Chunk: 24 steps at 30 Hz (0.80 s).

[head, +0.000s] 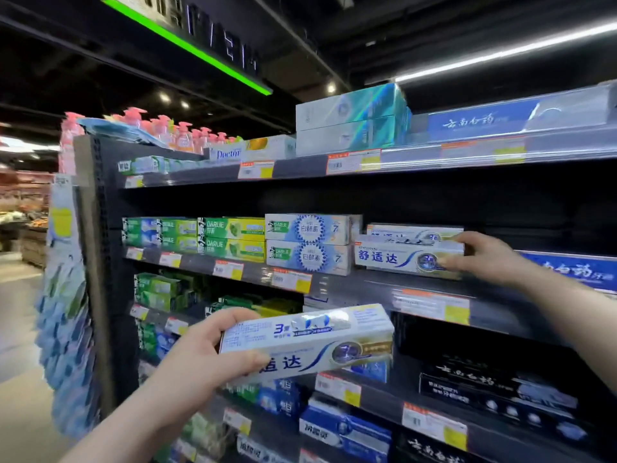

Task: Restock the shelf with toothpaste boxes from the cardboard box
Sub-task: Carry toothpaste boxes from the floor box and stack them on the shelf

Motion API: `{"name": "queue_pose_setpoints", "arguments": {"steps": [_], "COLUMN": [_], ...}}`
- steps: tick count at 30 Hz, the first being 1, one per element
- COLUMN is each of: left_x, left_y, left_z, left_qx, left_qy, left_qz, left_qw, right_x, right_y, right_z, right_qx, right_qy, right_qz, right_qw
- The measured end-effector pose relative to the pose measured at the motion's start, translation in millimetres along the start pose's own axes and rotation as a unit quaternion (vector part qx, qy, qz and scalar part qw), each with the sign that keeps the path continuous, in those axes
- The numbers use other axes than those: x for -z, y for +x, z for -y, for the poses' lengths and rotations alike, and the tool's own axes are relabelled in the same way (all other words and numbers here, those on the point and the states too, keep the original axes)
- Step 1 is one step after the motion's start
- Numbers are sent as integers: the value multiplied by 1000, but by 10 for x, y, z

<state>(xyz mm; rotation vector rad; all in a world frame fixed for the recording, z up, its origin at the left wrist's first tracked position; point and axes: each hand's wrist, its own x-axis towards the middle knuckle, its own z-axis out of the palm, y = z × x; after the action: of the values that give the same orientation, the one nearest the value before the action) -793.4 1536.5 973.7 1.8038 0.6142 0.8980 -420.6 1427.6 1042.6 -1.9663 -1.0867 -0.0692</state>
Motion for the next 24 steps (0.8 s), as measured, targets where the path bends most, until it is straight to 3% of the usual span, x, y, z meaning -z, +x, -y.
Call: {"name": "queue_pose_setpoints", "arguments": {"steps": [4,20,24], "left_x": [49,-145,-289], "left_y": [438,1732,1864], "left_z": [145,437,374], "left_qx": [-3,-55,-69], "left_qy": [-13,-110,-140], "left_qz": [67,232,257], "left_qw": [998,965,954], "right_x": [-80,-300,-274], "right_y": [32,73,73], "right_z": [-38,32,24], "right_qx": [-35,-131,-120], "right_qy": [-56,-174,-178], "right_qz": [28,-128,-127], "right_qw": [997,968,968]}}
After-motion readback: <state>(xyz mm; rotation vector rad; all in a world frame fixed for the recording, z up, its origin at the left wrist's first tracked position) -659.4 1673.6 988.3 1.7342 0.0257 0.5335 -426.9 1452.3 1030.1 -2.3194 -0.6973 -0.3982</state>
